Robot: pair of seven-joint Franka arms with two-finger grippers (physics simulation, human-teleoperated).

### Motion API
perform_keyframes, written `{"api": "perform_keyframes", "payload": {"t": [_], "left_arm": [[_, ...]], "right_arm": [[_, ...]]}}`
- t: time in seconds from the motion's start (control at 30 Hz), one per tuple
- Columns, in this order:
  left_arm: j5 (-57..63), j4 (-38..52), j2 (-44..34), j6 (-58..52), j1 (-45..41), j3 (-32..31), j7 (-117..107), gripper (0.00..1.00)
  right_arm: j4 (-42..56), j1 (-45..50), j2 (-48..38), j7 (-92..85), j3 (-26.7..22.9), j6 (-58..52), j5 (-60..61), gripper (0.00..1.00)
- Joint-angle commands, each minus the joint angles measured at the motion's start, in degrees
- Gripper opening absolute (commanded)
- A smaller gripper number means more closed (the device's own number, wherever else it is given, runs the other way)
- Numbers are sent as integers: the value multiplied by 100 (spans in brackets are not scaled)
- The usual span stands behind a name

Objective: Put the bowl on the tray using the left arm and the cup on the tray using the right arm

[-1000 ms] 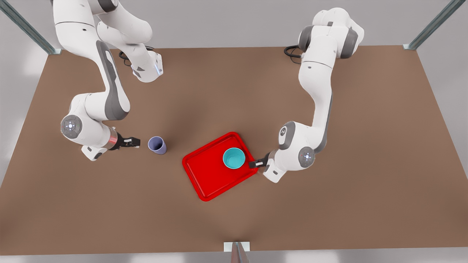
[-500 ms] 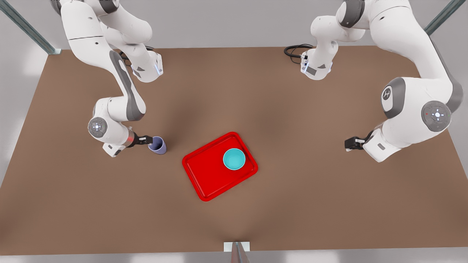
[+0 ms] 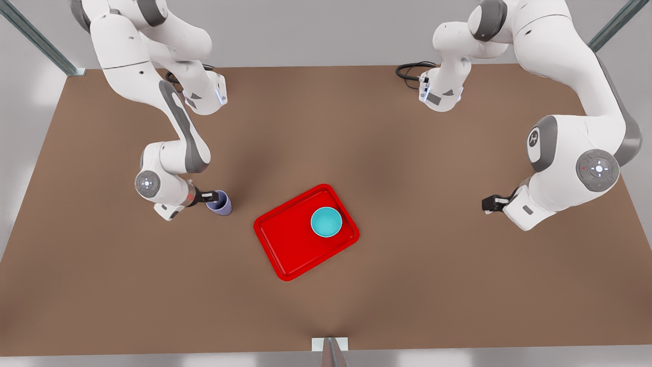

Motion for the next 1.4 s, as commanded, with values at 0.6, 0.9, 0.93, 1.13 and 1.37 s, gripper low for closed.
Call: {"api": "perform_keyframes", "payload": {"t": [0.6,0.9,0.93,1.13,1.37], "left_arm": [[6,0,0,0,0,0,-9,100],[6,18,-35,-17,0,18,0,100],[6,18,-44,-17,0,26,0,100],[6,18,-61,-70,0,44,9,100],[6,18,-61,-96,9,53,26,100]], "right_arm": [[-229,88,89,9,18,479,413,21],[-176,132,28,-18,9,514,413,21],[-141,211,10,-9,9,531,413,21],[588,474,106,246,53,365,413,21],[1986,1345,713,1573,53,-172,413,21]]}}
